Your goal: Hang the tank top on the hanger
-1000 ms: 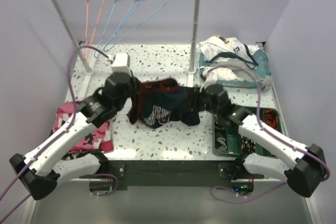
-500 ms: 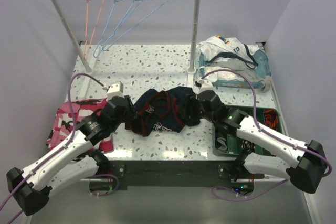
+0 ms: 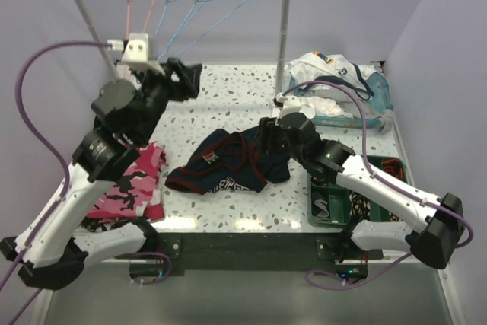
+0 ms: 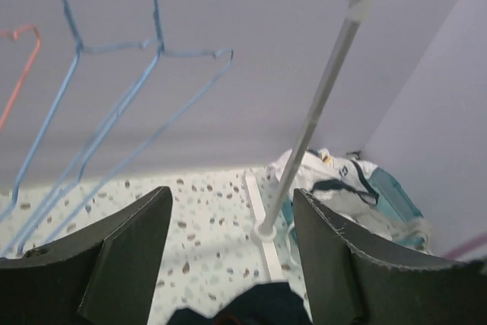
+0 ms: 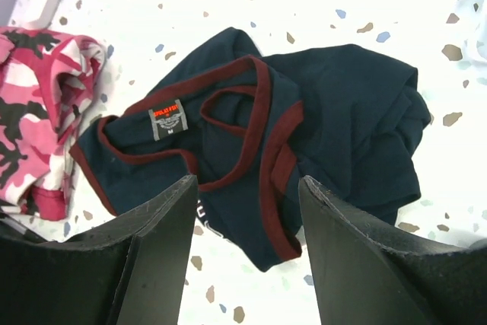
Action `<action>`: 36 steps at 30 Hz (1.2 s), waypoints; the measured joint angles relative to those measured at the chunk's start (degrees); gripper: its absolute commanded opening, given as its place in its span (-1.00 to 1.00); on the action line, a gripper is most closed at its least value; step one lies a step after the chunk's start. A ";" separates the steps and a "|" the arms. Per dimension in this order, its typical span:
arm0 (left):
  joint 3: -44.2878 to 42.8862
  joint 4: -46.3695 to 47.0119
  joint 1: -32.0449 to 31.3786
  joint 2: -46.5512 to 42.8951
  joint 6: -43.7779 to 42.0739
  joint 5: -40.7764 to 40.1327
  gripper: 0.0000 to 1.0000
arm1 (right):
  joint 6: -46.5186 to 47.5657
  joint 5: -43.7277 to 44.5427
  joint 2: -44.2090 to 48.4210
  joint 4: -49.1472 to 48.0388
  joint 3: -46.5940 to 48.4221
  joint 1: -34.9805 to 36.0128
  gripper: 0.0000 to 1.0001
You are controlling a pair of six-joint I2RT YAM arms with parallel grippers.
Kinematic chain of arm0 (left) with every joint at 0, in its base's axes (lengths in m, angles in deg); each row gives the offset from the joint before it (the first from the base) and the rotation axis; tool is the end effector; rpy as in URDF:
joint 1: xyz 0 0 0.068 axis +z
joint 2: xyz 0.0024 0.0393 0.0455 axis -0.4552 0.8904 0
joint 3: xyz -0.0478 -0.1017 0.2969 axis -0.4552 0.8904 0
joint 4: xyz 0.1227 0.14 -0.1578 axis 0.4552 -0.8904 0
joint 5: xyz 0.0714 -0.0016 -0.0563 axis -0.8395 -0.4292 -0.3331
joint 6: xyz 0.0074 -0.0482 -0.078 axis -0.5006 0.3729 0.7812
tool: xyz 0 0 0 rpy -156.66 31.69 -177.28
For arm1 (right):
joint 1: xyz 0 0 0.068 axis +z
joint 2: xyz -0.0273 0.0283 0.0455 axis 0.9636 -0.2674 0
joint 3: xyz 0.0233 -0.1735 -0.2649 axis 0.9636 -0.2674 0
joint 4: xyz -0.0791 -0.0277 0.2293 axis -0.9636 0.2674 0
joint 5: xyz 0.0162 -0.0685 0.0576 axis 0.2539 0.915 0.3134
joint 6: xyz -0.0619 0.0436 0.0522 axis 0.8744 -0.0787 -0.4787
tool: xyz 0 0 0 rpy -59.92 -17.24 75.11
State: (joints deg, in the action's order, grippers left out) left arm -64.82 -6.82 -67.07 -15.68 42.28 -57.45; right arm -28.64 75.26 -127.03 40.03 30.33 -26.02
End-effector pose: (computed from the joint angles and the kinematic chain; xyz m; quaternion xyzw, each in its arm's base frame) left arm 0.1651 -0.0958 0.5281 -0.0115 0.6891 -0.2181 0.6910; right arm 0.1981 0.1902 0.3491 -0.0697 0.8513 0.2300 0.4663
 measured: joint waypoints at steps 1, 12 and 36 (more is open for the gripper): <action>-4.90 0.87 0.63 4.00 -2.25 0.39 0.42 | 0.31 -0.04 -0.39 0.11 0.17 0.00 0.19; -47.91 -5.03 18.64 40.89 -13.42 20.22 0.50 | 2.25 -4.46 -1.38 1.36 0.59 -0.11 0.19; -38.77 -5.60 30.60 39.50 -15.41 41.75 0.17 | 3.26 -6.78 -2.32 1.18 -0.39 -0.11 0.20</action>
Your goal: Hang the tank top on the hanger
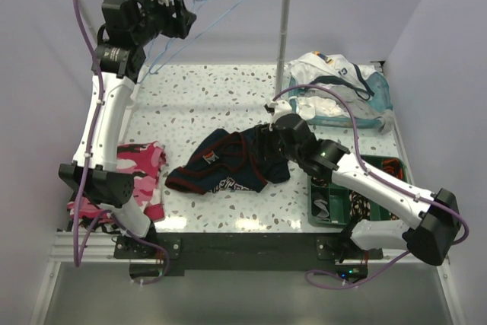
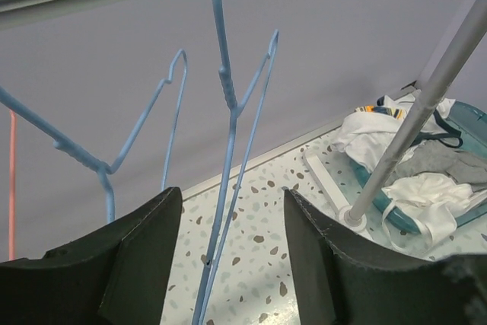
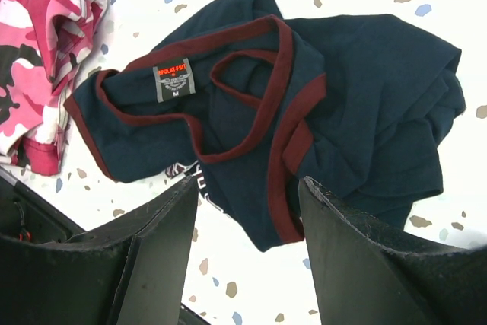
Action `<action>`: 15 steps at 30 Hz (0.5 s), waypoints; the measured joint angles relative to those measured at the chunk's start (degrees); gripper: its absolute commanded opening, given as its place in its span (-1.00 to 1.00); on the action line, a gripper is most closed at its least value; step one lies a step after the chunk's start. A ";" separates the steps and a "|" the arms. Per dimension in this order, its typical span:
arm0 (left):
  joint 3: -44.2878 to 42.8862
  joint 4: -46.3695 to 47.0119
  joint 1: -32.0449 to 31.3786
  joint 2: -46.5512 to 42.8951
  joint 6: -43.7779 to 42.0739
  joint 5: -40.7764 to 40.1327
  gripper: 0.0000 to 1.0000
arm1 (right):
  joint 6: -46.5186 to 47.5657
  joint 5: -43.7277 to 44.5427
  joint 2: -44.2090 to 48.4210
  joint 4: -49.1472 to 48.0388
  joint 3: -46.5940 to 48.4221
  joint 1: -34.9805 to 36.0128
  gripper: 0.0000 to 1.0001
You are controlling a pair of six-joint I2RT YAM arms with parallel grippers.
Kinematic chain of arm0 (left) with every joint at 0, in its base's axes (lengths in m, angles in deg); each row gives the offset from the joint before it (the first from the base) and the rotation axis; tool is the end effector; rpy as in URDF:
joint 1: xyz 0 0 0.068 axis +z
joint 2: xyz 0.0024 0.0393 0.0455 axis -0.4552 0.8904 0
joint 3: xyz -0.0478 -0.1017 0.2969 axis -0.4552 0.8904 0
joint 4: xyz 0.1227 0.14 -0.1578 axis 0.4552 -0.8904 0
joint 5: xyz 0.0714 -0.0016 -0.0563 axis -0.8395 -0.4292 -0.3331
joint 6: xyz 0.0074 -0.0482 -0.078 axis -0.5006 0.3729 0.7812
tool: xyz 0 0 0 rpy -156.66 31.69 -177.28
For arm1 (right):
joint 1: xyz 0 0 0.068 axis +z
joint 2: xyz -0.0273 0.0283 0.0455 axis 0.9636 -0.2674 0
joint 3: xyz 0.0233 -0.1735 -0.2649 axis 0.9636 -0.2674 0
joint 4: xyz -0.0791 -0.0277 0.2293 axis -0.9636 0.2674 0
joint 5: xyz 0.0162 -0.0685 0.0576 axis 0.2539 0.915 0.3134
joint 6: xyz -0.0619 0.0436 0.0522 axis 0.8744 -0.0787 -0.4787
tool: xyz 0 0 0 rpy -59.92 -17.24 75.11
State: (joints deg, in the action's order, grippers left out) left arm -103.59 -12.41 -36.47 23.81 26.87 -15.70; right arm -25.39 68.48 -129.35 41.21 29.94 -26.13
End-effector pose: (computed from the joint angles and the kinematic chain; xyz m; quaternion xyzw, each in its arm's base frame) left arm 0.3872 -0.0905 0.5548 0.1567 0.7083 -0.1815 0.6639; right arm 0.1972 0.2029 0.3323 -0.1290 0.8648 0.2394 0.4221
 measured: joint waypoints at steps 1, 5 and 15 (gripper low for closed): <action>0.22 0.02 0.00 0.02 -0.02 0.09 0.16 | -0.02 -0.11 -0.02 -0.04 -0.11 0.00 0.20; 0.39 0.63 0.00 0.37 -0.15 0.31 0.08 | -0.26 -0.63 -0.28 -0.17 -0.55 0.00 0.20; 0.39 1.75 0.00 3.19 -0.55 1.09 0.07 | -0.39 -0.63 -0.28 -0.24 -0.85 0.00 0.20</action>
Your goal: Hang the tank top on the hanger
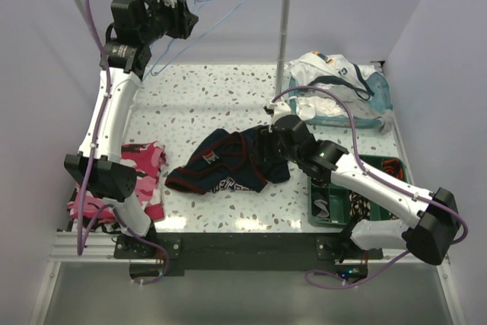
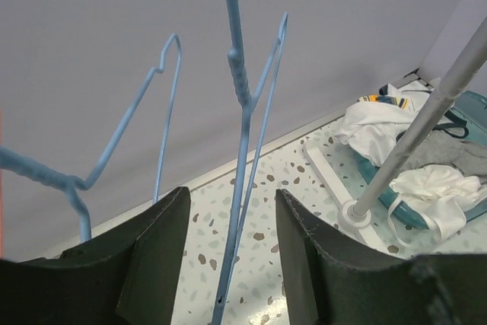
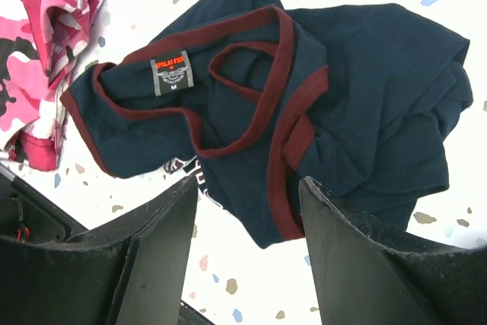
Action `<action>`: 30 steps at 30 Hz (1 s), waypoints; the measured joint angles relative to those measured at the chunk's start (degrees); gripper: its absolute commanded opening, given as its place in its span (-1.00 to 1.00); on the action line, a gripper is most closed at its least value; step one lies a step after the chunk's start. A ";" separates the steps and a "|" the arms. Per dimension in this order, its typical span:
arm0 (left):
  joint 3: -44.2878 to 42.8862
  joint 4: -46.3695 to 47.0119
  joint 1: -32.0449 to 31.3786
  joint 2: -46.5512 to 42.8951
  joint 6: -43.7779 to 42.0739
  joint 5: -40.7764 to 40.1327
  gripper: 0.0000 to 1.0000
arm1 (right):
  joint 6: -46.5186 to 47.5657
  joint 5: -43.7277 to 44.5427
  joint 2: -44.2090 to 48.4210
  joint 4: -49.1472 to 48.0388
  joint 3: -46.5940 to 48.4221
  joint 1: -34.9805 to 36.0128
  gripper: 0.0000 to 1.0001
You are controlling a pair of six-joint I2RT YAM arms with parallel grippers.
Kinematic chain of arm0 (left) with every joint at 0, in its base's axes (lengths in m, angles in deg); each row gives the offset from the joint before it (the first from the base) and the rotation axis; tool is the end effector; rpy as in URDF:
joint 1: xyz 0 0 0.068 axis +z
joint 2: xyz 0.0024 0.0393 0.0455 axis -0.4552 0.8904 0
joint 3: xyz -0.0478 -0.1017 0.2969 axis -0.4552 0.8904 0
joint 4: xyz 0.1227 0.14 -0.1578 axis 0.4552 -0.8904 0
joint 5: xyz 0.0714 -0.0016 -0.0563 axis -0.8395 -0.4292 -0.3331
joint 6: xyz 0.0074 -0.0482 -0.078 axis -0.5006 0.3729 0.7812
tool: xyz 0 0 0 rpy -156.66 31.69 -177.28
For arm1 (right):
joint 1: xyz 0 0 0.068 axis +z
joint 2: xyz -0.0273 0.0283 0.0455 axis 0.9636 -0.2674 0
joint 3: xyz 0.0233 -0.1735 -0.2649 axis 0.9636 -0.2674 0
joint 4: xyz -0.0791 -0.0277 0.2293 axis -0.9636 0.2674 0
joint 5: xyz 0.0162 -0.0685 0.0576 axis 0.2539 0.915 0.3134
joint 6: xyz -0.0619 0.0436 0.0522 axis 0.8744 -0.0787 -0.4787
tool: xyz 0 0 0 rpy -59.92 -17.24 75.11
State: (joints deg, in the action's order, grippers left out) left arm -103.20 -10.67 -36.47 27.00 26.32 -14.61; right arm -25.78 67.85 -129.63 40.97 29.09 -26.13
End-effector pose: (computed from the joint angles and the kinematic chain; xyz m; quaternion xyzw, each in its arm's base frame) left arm 0.4113 -0.0960 0.5355 0.1653 0.7169 -0.1857 0.6514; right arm 0.1968 0.2037 0.3261 -0.1299 0.8686 0.2404 0.4133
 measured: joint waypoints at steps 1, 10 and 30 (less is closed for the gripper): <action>0.02 0.02 0.00 0.28 0.00 0.07 0.06 | 0.00 0.00 0.00 -0.04 -0.09 0.00 0.20; 1.16 0.59 0.00 1.46 0.07 1.05 -0.23 | 0.00 0.04 0.00 -0.35 -0.46 0.00 0.20; 1.57 5.86 -0.48 1.46 3.23 3.30 -1.00 | 0.02 1.38 0.04 -0.28 -0.46 0.00 0.20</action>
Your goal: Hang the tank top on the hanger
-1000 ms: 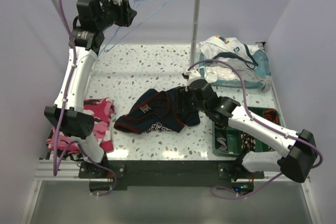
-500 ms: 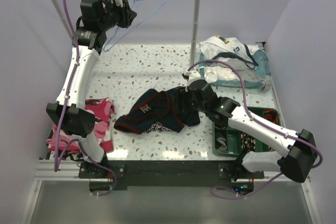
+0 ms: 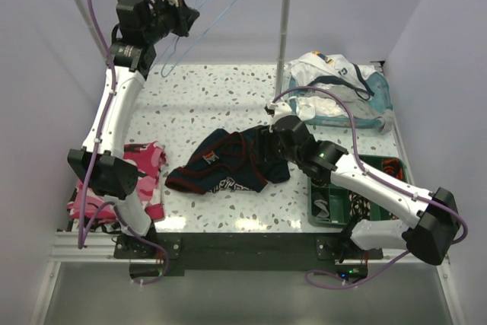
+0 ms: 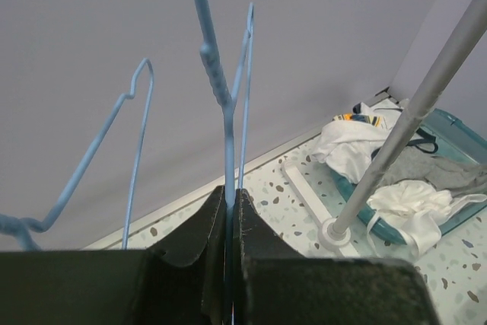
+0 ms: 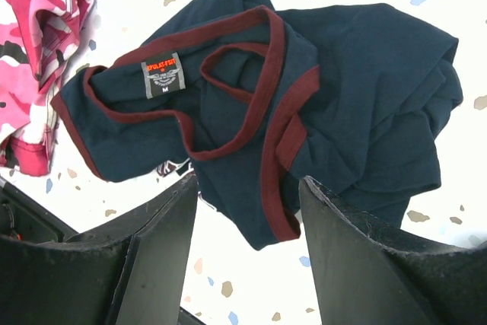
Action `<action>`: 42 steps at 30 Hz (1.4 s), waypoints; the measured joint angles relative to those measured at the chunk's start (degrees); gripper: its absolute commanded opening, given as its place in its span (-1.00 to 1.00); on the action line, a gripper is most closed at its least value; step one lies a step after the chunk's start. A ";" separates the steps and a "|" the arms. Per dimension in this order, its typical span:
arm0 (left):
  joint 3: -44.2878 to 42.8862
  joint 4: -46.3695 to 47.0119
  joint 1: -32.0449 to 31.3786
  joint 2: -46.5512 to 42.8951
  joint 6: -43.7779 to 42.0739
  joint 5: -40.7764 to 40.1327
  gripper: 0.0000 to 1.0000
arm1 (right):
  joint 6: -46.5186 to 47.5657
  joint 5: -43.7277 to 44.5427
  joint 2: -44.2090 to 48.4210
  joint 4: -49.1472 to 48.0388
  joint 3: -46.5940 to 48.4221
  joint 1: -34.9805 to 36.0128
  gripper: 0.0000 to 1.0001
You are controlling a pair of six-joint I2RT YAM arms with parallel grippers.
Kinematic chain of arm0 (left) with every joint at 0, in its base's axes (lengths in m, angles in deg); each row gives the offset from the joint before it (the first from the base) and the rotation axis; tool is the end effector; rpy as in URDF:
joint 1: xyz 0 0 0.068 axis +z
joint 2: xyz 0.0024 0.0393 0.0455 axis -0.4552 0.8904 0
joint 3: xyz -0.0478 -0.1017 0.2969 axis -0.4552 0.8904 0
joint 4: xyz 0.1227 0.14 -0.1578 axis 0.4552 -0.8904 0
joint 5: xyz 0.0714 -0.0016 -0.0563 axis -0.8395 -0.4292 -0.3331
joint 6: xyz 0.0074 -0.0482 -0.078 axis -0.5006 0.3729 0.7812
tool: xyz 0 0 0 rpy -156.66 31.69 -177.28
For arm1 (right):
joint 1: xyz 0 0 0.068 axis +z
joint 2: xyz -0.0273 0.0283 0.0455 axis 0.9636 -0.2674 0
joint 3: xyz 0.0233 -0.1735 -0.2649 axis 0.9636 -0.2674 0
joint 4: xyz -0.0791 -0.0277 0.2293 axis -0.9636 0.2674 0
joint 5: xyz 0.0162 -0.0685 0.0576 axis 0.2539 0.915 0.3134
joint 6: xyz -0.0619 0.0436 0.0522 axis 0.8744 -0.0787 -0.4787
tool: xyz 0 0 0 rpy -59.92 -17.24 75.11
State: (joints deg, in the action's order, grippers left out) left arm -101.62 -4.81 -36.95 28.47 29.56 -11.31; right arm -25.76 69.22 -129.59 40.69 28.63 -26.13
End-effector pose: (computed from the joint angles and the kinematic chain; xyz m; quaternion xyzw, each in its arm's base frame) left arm 0.4228 -0.1060 0.5309 0.1696 0.6993 -0.2260 0.6567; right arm 0.1979 0.2020 0.3242 -0.1245 0.8694 0.2310 0.4186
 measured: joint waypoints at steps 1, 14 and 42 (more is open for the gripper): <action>0.00 0.55 -0.17 0.00 0.37 -0.02 -1.00 | 0.00 0.02 0.00 0.00 0.00 0.00 0.20; 4.55 4.33 -1.36 -4.48 2.05 -1.57 -1.00 | 0.15 0.44 0.17 0.39 0.02 0.00 0.20; 52.52 2.14 -8.87 -47.08 5.53 -7.02 -1.00 | 0.24 6.19 0.48 3.89 -0.59 5.92 0.18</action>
State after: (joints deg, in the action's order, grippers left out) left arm -49.10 -2.67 -45.82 -18.61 35.08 -18.32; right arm -25.52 75.41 -129.11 44.58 28.04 -20.21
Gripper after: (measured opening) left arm 0.082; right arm 0.601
